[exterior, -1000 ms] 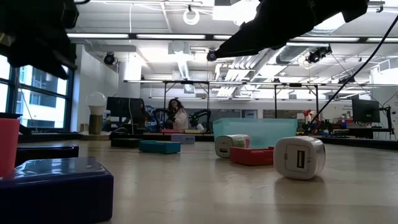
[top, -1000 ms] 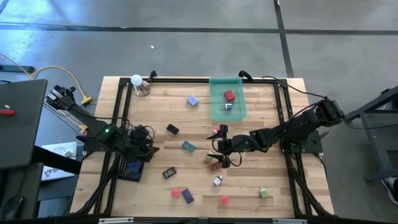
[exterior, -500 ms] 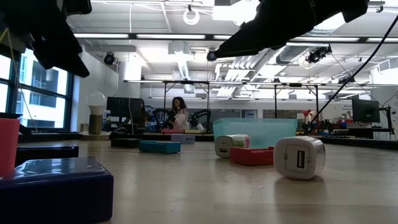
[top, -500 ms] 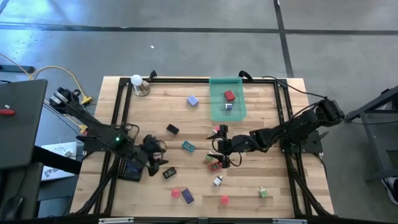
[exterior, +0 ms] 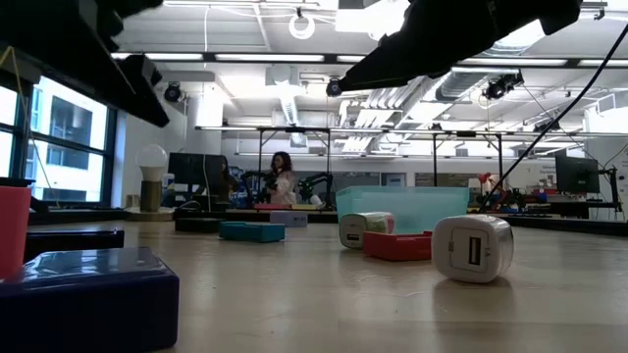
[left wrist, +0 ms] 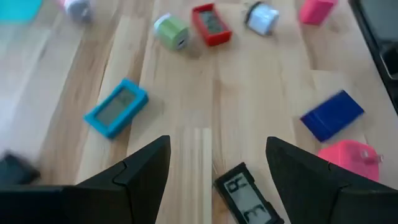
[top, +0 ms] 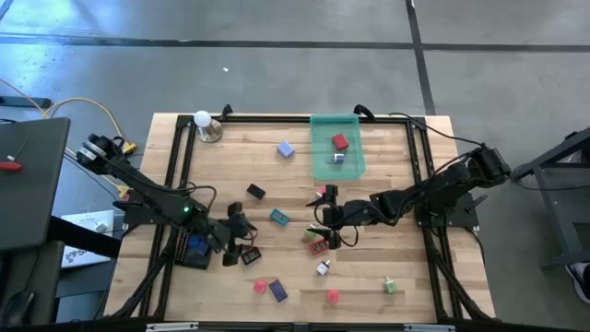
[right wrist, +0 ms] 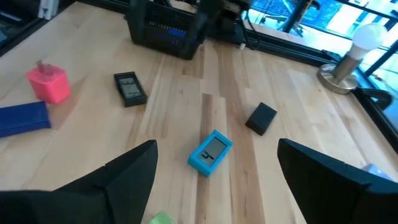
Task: Pick & Place Office items
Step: Put the left pink charger adapter into the green bin
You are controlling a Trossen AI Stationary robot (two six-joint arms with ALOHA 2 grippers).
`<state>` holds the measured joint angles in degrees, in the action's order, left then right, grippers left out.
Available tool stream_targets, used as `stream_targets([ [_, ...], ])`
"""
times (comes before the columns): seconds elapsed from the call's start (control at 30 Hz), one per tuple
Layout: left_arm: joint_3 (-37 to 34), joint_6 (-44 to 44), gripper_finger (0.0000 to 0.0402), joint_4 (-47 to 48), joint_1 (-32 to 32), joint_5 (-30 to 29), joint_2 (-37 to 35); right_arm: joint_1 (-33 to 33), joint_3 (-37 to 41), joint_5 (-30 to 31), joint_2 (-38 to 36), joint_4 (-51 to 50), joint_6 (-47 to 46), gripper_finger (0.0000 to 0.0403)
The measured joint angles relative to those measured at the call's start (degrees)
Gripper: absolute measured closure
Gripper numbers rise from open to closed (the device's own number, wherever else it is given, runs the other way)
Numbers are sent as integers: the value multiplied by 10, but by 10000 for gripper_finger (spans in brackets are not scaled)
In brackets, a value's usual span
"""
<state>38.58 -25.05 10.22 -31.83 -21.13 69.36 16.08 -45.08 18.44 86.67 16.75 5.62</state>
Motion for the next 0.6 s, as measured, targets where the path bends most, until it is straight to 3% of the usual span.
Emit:
stream_targets([
  [0.2, 32, 91, 144, 2, -13, -4, 2, -22, 0, 9, 0, 0, 6, 82],
  [0.37, 72, 115, 144, 1, -28, -6, 19, -37, 0, 9, 0, 0, 20, 82],
  [0.6, 162, 164, 144, 33, -57, -18, 150, -26, 0, 9, 0, 0, 80, 82],
])
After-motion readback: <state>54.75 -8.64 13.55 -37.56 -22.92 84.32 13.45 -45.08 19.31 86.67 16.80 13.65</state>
